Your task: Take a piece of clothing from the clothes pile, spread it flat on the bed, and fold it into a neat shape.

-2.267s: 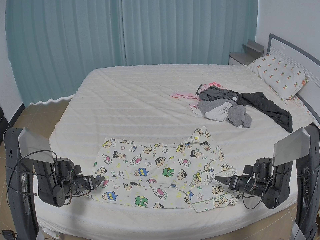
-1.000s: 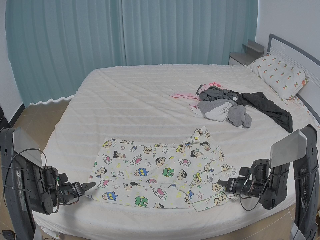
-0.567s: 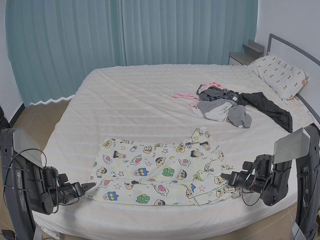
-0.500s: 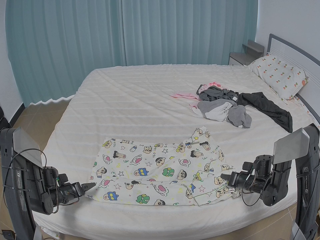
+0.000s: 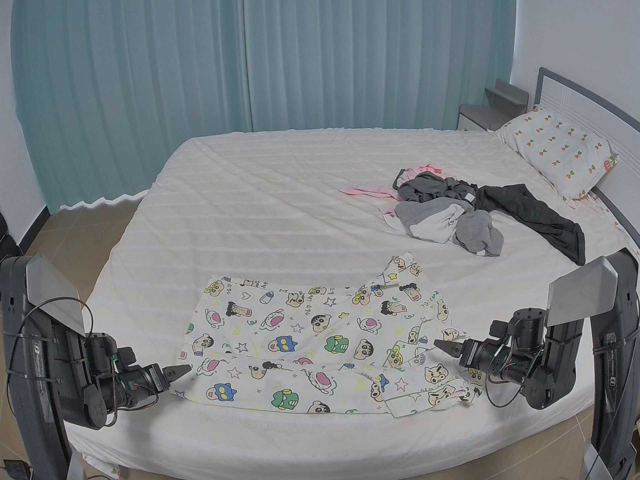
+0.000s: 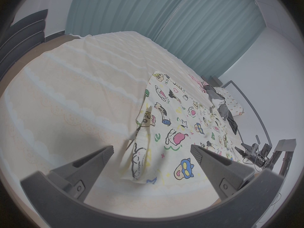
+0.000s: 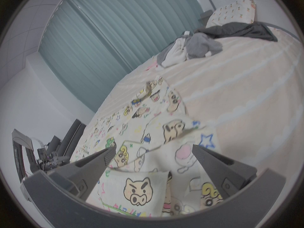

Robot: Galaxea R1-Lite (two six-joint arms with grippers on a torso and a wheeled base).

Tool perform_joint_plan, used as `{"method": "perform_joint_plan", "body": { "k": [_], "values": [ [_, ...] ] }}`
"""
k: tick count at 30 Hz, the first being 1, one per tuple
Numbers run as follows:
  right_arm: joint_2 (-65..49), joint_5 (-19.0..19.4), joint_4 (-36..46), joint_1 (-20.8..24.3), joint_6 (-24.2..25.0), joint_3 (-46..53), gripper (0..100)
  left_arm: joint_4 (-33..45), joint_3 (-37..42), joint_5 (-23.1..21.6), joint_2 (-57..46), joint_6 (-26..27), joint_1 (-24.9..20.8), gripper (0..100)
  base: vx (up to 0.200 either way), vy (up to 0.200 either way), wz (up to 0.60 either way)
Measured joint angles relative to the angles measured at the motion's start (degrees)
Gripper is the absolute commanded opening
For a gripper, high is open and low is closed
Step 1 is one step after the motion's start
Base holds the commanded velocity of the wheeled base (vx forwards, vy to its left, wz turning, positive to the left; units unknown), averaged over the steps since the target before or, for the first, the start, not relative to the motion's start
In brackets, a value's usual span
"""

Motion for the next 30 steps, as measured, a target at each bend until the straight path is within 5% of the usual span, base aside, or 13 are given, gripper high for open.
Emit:
{"method": "perform_joint_plan", "body": {
  "k": [16,30],
  "values": [
    [-2.9,-0.7,0.0,-2.0,0.1,1.1,100,0.0,3.9,0.2,-4.1,-5.4,-3.4,100,0.000,0.000,0.00],
    [-2.8,-0.7,0.0,-1.7,0.1,1.3,100,0.0,4.5,0.1,-4.5,-4.6,-3.4,100,0.200,0.000,0.00]
  ]
}}
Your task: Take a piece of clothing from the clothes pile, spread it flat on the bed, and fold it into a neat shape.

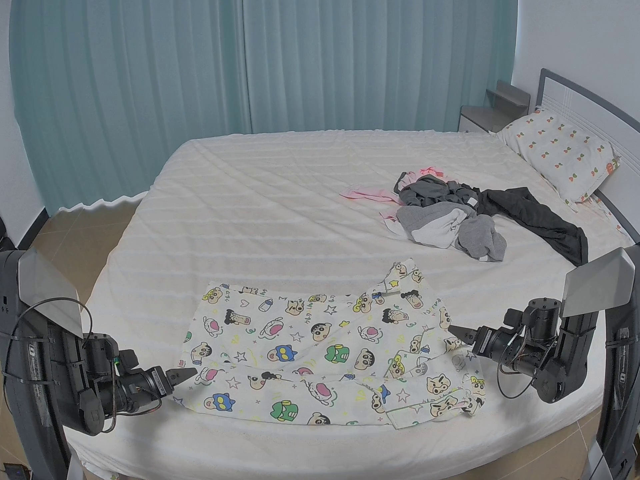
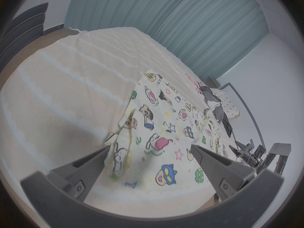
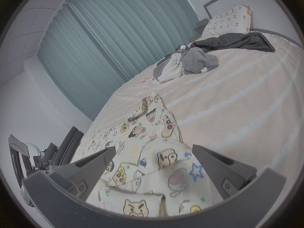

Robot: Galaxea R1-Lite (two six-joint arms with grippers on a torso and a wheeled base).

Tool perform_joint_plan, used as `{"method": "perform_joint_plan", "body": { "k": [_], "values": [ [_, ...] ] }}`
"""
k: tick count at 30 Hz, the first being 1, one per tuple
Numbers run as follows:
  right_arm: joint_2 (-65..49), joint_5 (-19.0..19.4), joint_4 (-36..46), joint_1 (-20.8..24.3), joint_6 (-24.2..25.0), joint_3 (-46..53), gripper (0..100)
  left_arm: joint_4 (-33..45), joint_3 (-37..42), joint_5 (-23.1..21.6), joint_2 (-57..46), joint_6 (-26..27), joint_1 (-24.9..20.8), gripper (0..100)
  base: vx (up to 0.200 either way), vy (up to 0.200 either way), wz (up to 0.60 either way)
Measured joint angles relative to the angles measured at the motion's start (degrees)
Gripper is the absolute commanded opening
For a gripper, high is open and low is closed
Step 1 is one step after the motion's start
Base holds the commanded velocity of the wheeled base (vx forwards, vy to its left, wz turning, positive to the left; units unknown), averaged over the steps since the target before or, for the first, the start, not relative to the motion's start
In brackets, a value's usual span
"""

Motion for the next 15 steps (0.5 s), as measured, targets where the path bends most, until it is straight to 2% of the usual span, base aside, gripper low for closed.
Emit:
{"method": "perform_joint_plan", "body": {
  "k": [1,6,15],
  "values": [
    [0.0,0.0,0.0,0.0,0.0,0.0,100,0.0,0.0,0.0,0.0,0.2,0.0,100,0.200,0.000,0.00],
    [0.0,0.0,0.0,0.1,0.0,0.1,100,0.0,0.8,-0.3,-0.2,2.4,0.0,100,0.000,0.000,0.00],
    [0.2,0.0,0.0,0.4,0.0,0.2,100,0.0,2.5,-1.0,-0.4,3.1,0.0,100,0.000,0.000,0.00]
  ]
}}
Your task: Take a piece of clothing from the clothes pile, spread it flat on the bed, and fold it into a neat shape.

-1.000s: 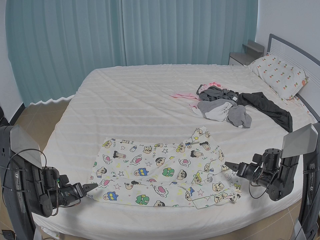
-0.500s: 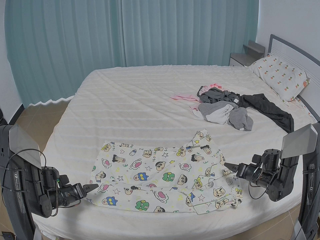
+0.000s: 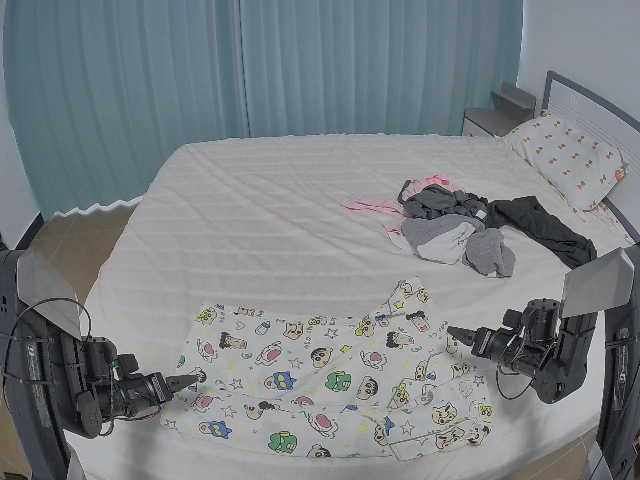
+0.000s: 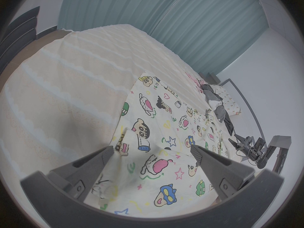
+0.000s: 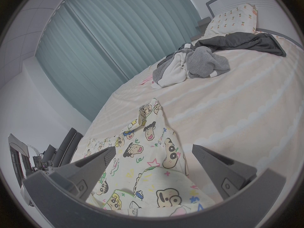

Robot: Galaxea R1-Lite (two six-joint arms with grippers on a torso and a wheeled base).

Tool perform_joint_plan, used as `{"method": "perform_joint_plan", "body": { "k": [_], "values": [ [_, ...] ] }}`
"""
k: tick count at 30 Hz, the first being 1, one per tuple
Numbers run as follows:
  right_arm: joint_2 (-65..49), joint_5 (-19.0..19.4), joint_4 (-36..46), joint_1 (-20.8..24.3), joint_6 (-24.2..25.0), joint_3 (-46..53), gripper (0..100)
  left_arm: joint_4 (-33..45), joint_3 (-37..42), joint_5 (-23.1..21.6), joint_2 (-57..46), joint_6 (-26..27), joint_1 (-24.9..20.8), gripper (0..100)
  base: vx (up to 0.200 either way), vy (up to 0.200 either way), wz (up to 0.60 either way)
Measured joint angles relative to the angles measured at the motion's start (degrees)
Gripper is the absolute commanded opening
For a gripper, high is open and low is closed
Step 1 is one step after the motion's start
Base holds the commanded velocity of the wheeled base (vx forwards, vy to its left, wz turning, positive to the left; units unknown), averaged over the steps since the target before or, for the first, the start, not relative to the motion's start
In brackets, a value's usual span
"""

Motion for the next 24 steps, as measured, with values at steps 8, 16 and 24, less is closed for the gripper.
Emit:
{"method": "perform_joint_plan", "body": {
  "k": [8,16,24],
  "values": [
    [0.2,0.0,0.0,0.2,0.0,0.0,100,0.0,0.8,-0.2,0.0,2.2,-0.1,100,0.000,0.050,0.00],
    [0.2,0.0,0.0,0.3,0.0,0.0,100,0.0,1.0,-0.2,0.0,2.5,-0.1,100,0.000,0.200,0.00],
    [0.2,-0.1,0.0,0.3,0.0,0.1,100,0.0,1.0,0.0,0.1,2.5,0.0,100,0.000,0.050,0.00]
  ]
}}
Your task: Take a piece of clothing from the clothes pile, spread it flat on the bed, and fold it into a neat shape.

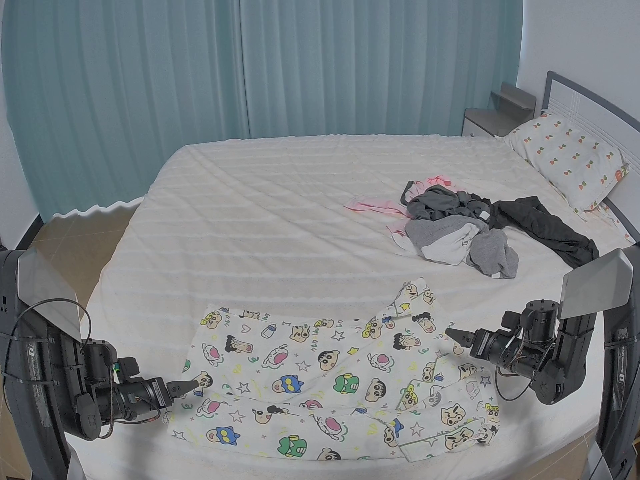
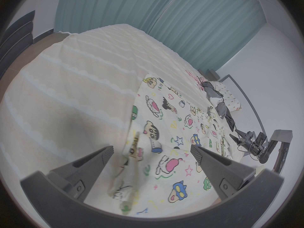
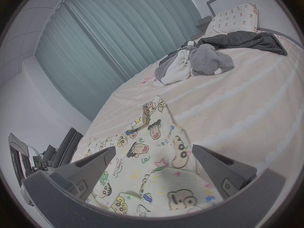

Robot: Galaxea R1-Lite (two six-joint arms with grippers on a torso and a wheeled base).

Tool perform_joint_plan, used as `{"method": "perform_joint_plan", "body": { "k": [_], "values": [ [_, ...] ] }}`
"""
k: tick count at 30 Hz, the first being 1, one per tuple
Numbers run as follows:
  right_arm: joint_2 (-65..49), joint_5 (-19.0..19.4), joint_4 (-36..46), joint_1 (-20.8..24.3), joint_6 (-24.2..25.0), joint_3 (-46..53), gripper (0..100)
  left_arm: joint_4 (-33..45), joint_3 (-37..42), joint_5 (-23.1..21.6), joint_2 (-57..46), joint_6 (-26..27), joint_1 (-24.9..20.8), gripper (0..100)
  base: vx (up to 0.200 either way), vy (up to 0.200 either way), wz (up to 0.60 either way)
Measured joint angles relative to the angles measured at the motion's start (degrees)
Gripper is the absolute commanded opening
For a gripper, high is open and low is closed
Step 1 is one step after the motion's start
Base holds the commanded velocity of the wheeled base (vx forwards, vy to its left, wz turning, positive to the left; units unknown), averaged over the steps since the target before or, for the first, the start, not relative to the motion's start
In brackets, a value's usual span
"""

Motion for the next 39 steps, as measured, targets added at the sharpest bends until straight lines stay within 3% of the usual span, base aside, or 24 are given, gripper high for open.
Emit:
{"method": "perform_joint_plan", "body": {
  "k": [10,19,31,39],
  "values": [
    [-0.3,0.0,0.0,-0.3,0.0,-0.2,100,0.0,-2.4,0.9,0.0,0.4,0.5,100,0.000,0.000,0.00],
    [-0.2,-0.3,0.0,-0.3,0.0,-0.1,100,1.2,-17.8,7.1,0.9,0.6,-1.0,100,0.000,0.000,0.00],
    [0.3,-0.5,0.0,0.7,-0.1,0.5,100,29.5,-46.0,10.6,3.4,5.2,-8.6,100,0.000,0.000,0.00],
    [0.5,-0.5,0.0,1.0,-0.1,1.0,100,37.4,-55.8,10.9,7.3,6.8,-11.2,100,0.000,0.000,0.00]
  ]
}}
